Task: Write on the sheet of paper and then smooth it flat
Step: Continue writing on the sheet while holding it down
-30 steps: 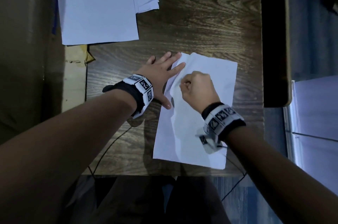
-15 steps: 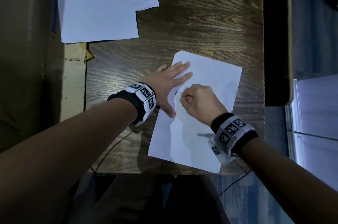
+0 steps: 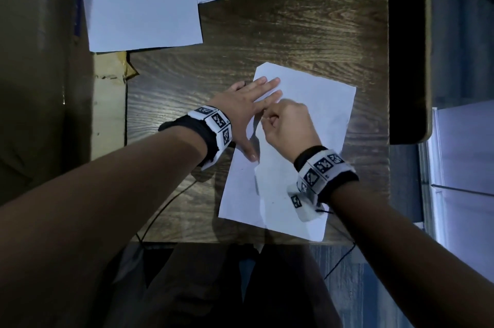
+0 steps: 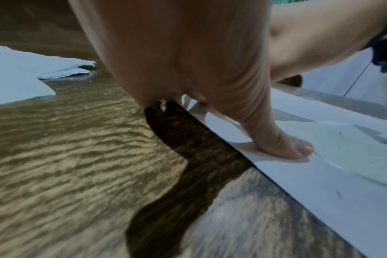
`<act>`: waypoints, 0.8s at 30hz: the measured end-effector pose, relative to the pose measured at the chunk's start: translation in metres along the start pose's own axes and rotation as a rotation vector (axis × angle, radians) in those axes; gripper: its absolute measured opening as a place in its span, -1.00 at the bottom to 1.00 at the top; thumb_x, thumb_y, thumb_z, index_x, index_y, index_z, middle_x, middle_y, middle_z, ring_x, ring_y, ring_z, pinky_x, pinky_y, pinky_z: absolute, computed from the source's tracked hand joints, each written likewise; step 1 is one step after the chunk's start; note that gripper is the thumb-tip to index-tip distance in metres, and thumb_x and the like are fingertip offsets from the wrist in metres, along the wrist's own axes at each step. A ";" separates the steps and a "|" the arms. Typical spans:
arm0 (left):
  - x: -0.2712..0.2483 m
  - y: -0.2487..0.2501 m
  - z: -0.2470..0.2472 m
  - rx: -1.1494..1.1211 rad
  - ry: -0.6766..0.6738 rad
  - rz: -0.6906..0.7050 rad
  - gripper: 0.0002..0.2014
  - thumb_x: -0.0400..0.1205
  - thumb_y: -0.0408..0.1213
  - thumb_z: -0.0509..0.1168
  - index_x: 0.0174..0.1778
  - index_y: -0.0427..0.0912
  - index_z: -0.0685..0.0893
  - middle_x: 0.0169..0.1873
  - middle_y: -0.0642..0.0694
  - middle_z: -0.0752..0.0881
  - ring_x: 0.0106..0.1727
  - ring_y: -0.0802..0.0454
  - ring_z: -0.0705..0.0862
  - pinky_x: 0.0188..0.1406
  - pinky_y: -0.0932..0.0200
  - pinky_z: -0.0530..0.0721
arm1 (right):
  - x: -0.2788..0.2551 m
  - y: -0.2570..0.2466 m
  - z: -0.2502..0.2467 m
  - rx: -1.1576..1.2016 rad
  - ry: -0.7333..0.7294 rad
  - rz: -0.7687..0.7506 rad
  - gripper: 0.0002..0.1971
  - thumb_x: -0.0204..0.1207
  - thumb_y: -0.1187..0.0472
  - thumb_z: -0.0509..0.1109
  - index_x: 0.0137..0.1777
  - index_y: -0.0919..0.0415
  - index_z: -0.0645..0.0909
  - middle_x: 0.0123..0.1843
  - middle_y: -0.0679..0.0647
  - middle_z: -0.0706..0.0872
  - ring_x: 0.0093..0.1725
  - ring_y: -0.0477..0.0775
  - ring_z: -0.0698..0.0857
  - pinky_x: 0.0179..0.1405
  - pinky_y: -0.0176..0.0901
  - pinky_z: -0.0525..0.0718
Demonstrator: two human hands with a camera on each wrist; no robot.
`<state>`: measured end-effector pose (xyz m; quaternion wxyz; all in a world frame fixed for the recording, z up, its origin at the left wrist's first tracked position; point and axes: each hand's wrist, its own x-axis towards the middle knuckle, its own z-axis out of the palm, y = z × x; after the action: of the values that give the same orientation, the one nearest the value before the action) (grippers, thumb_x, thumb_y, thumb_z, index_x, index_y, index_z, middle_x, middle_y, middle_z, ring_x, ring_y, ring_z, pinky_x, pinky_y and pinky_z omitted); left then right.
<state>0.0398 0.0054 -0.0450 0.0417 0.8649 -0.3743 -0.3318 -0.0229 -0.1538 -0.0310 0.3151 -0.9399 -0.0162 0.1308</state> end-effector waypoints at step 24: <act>0.003 -0.002 0.003 0.069 0.010 -0.002 0.49 0.19 0.50 0.54 0.78 0.09 -0.34 0.72 0.11 -0.46 0.76 0.07 -0.39 0.75 -0.15 -0.22 | -0.038 -0.002 0.010 0.003 -0.086 -0.111 -0.84 0.45 0.35 0.38 -0.35 0.22 0.68 -0.30 0.08 0.62 -0.36 0.13 0.61 -0.35 0.02 0.63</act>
<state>0.0407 0.0049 -0.0494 0.0135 0.8677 -0.3846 -0.3146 -0.0619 -0.1510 -0.0285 0.3223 -0.9306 -0.0816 0.1531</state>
